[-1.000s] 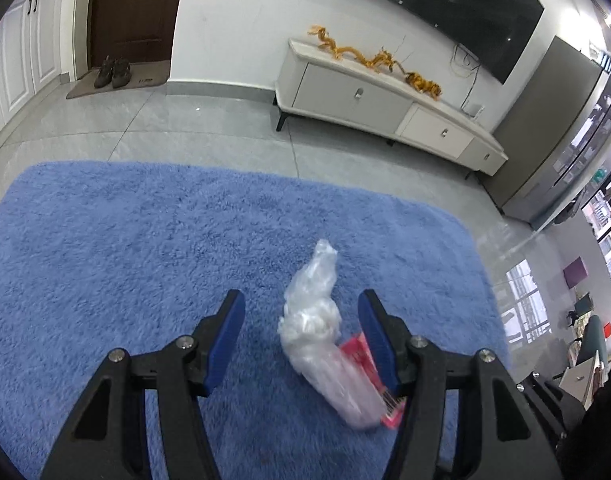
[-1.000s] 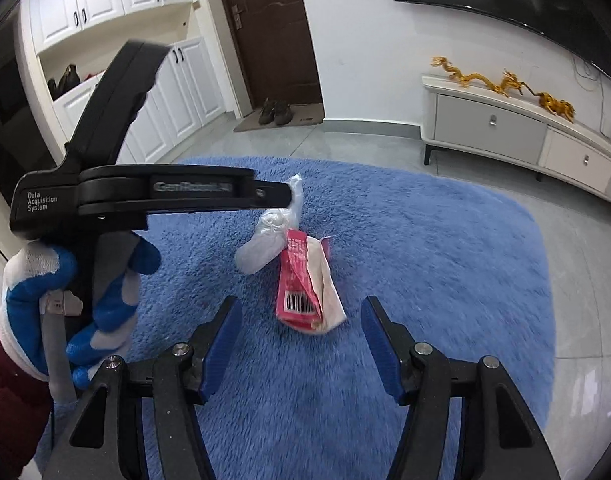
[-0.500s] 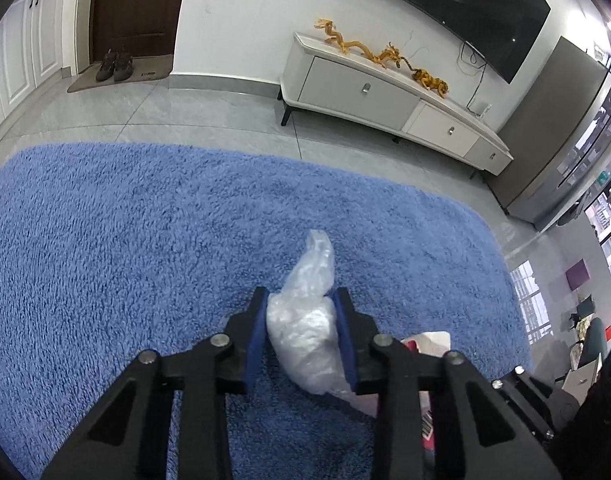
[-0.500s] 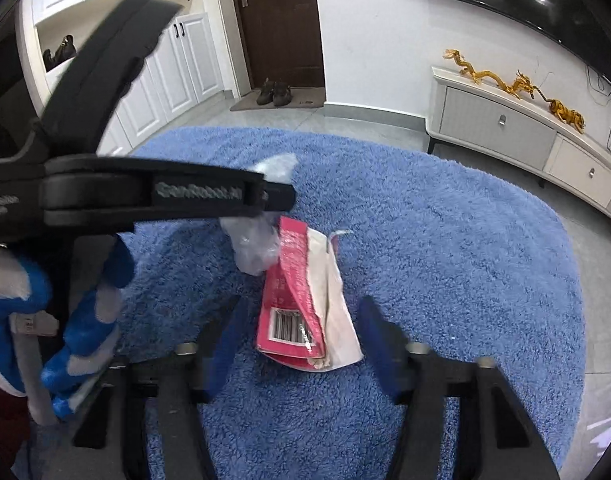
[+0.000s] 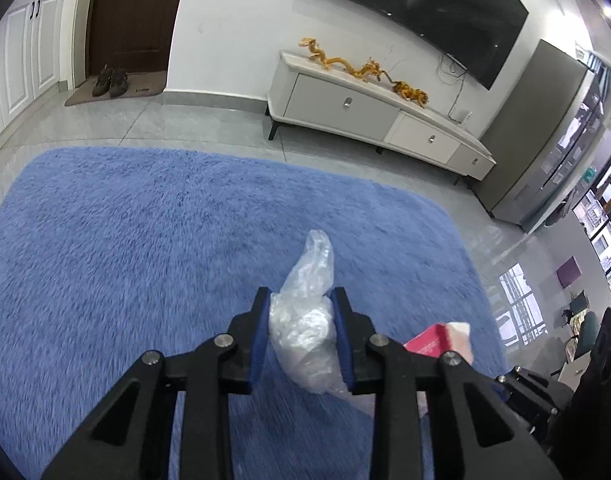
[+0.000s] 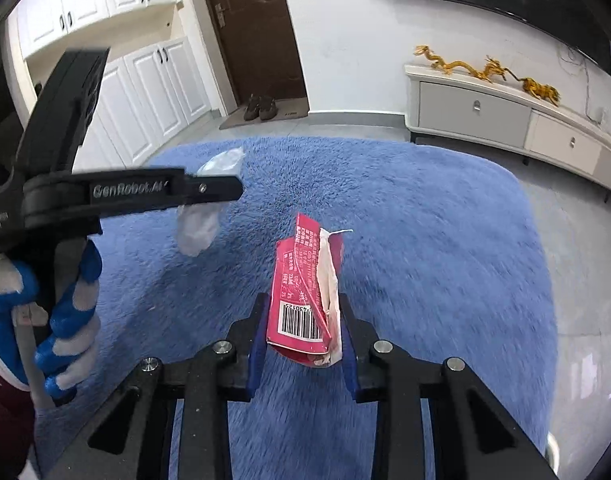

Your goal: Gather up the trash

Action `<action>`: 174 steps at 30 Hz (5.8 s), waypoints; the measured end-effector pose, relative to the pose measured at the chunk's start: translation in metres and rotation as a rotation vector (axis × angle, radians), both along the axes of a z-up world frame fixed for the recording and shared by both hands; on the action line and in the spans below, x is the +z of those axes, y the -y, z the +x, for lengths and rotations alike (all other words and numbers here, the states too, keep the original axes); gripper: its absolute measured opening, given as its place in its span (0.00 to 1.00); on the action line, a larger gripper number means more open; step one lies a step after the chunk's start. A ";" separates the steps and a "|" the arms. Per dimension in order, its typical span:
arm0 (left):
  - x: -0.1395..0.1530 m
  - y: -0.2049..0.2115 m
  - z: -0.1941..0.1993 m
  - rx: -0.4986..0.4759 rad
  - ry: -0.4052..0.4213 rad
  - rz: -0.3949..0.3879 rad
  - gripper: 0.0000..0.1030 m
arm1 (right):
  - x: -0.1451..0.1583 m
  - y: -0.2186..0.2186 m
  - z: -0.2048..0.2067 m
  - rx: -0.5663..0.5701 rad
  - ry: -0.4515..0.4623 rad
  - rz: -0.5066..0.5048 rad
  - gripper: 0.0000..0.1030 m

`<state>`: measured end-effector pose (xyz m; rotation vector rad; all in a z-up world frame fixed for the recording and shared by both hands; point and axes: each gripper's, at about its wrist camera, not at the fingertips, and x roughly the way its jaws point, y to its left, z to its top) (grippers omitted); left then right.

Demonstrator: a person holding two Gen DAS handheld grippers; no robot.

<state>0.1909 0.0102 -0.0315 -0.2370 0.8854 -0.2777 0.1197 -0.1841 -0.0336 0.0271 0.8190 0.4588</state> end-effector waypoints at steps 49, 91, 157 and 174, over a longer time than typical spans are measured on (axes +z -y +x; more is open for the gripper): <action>-0.006 0.359 -0.159 -0.563 -0.060 0.184 0.27 | -0.045 0.298 -0.186 -0.591 -0.127 0.148 0.29; 0.040 0.291 -0.171 -0.400 0.072 0.124 0.65 | -0.004 0.272 -0.204 -0.632 -0.053 0.038 0.76; 0.086 0.070 -0.242 0.118 0.364 0.318 1.00 | 0.068 0.078 -0.203 -0.502 0.217 -0.093 1.00; 0.084 0.078 -0.251 0.089 0.364 0.303 1.00 | 0.071 0.084 -0.213 -0.545 0.237 -0.108 1.00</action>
